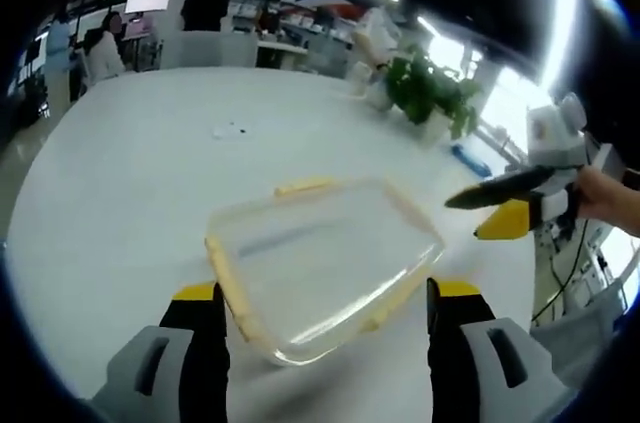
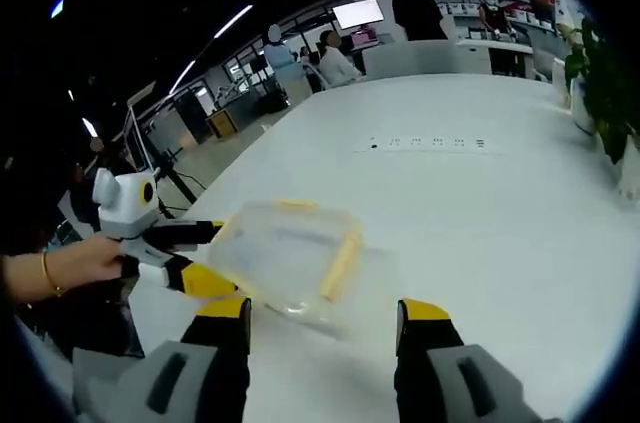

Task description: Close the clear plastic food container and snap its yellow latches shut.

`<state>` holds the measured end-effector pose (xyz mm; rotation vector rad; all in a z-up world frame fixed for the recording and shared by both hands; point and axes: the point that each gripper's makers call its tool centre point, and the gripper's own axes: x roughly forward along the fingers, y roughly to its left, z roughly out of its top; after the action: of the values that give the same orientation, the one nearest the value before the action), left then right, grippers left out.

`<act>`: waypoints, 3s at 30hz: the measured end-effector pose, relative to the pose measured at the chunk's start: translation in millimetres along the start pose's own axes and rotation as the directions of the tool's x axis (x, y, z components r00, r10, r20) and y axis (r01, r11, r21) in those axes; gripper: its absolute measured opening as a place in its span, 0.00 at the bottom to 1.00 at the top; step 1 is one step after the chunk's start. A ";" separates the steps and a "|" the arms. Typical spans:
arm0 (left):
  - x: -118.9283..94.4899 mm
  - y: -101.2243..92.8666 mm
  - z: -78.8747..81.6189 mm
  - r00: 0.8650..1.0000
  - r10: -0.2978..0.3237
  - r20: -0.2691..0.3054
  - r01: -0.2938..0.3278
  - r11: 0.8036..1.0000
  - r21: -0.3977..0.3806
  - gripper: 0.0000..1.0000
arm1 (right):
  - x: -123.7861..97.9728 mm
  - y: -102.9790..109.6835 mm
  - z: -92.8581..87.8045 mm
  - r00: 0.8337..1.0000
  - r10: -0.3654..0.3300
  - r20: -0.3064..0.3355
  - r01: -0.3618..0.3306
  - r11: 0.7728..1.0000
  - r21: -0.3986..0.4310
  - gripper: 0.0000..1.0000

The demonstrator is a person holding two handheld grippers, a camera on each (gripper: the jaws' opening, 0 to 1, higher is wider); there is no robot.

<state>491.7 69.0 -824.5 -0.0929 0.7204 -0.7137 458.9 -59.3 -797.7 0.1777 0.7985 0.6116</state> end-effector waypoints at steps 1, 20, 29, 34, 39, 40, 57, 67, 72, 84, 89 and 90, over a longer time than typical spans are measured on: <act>-0.3 0.4 -0.5 1.000 0.002 -0.001 -0.002 1.000 0.002 0.80 | -0.3 -0.2 -0.1 1.000 -0.001 0.000 0.001 1.000 0.000 0.57; -33.3 -2.1 11.2 0.998 0.021 0.055 -0.023 0.999 0.043 0.87 | -10.5 11.0 -7.1 1.000 0.008 -0.014 -0.009 0.999 -0.054 0.59; -61.1 -12.5 5.2 0.997 0.033 0.071 -0.037 0.998 0.056 0.87 | -23.2 20.4 -14.6 1.000 0.006 -0.017 -0.007 0.996 -0.083 0.61; -80.2 -23.8 -1.8 0.995 0.031 0.092 -0.036 0.998 0.054 0.87 | -31.3 23.8 -22.0 1.000 -0.001 -0.028 -0.002 0.994 -0.109 0.63; -93.3 -24.3 -11.5 0.995 0.042 0.093 -0.047 0.998 0.046 0.86 | -40.1 28.5 -26.3 1.000 -0.005 -0.019 0.003 0.993 -0.114 0.63; -95.2 -24.0 -14.1 0.995 0.045 0.090 -0.049 0.998 0.046 0.85 | -41.2 29.7 -27.6 1.000 -0.005 -0.019 0.003 0.993 -0.115 0.63; -135.1 -40.0 -33.7 0.990 0.056 0.133 -0.056 0.998 0.003 0.85 | -58.2 61.1 -54.5 1.000 0.020 -0.019 -0.023 0.992 -0.123 0.64; -140.0 -43.1 -34.6 0.988 0.054 0.147 -0.061 0.997 0.042 0.86 | -65.3 72.8 -62.3 1.000 0.023 -0.014 -0.025 0.980 -0.199 0.68; -142.8 -44.1 -37.4 0.987 0.053 0.153 -0.059 0.998 0.038 0.86 | -66.9 76.4 -64.5 1.000 0.031 0.000 -0.031 0.982 -0.184 0.68; -160.4 -49.0 -37.0 0.951 0.066 0.303 -0.089 0.994 0.061 0.99 | -78.4 83.8 -48.6 0.978 0.014 0.208 0.046 0.959 -0.281 0.90; -164.0 -50.4 -37.4 0.932 0.060 0.357 -0.094 0.993 0.077 0.99 | -81.8 80.1 -47.3 0.957 -0.029 0.289 0.129 0.933 -0.335 0.94; -164.7 -51.8 -37.6 0.931 0.058 0.360 -0.090 0.993 0.074 0.99 | -82.2 81.7 -48.9 0.956 -0.025 0.293 0.126 0.936 -0.329 0.95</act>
<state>351.5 138.8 -742.7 -0.1094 0.3404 -0.6334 343.3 -43.8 -750.5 -0.0874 0.4066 0.6258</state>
